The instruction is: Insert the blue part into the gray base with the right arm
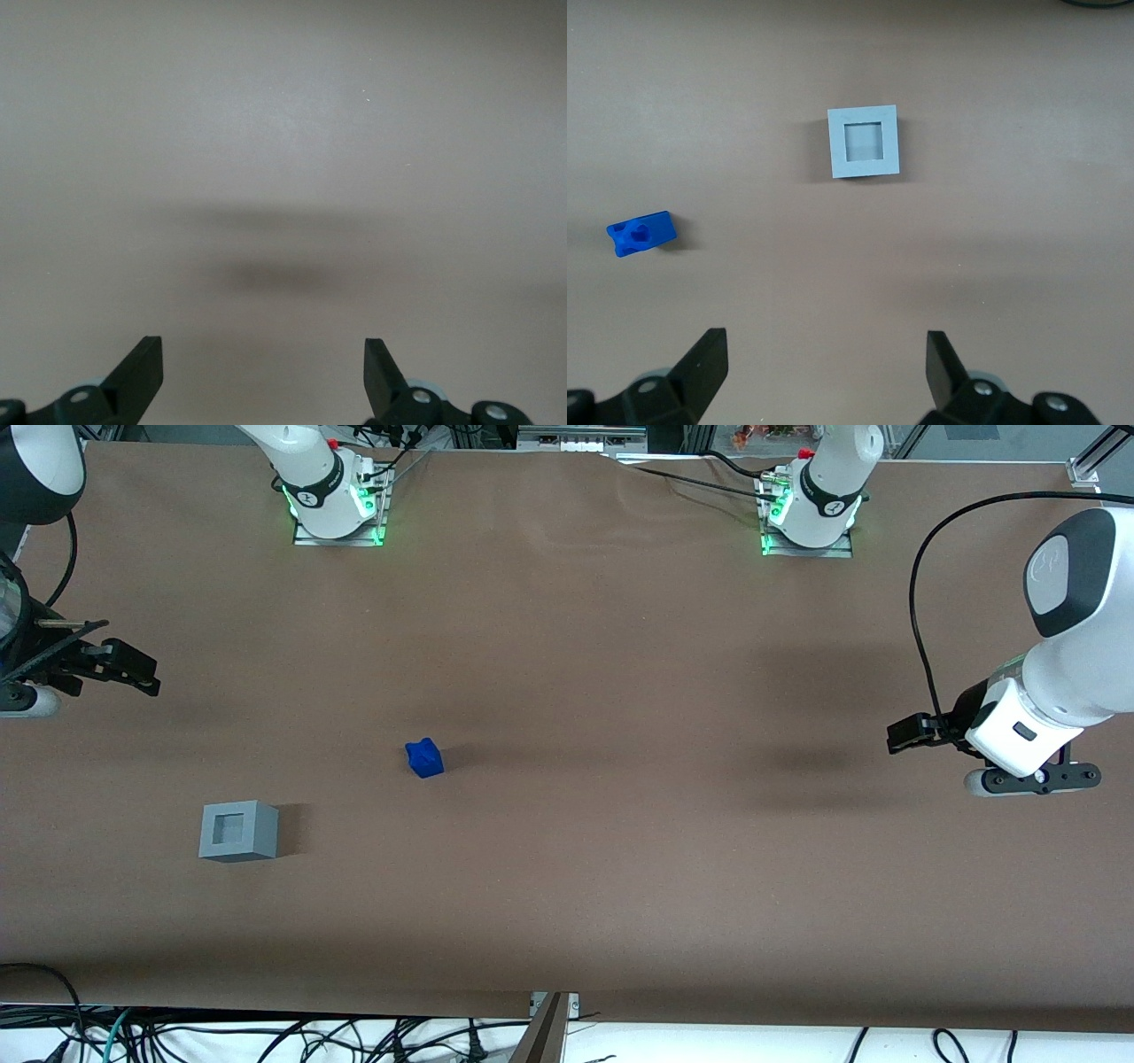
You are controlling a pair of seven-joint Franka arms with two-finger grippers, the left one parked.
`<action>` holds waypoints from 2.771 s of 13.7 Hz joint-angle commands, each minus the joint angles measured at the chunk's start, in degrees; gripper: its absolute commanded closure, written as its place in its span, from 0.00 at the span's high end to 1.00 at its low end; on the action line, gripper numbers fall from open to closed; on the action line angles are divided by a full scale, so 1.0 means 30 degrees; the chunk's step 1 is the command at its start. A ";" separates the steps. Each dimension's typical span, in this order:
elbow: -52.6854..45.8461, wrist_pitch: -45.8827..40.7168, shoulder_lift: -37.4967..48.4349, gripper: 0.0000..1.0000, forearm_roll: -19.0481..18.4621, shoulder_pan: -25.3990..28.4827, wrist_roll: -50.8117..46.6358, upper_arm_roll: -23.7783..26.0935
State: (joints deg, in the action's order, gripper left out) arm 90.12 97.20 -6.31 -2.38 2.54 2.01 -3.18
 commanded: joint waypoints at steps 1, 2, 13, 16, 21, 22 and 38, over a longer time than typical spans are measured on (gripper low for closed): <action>-0.0245 -0.0144 -0.0034 0.99 0.0062 -0.0085 -0.0228 0.0152; -0.0245 -0.0145 -0.0034 0.99 0.0062 -0.0085 -0.0258 0.0152; -0.0216 -0.0058 -0.0443 0.99 0.0004 0.0061 0.0034 0.0240; -0.0216 0.0205 -0.1263 0.99 0.0062 0.0469 0.0064 0.0269; -0.0216 0.2224 -0.3338 0.99 0.1612 0.2255 -0.1219 0.0299; -0.0216 0.2402 -0.4012 0.99 0.1615 0.2723 -0.1486 0.0299; 0.0487 0.7443 -0.9174 0.99 0.2025 0.7679 -0.6590 0.0269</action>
State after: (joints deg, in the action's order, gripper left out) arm 90.69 118.78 -34.18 3.87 25.01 -18.97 -1.94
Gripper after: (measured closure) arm 0.004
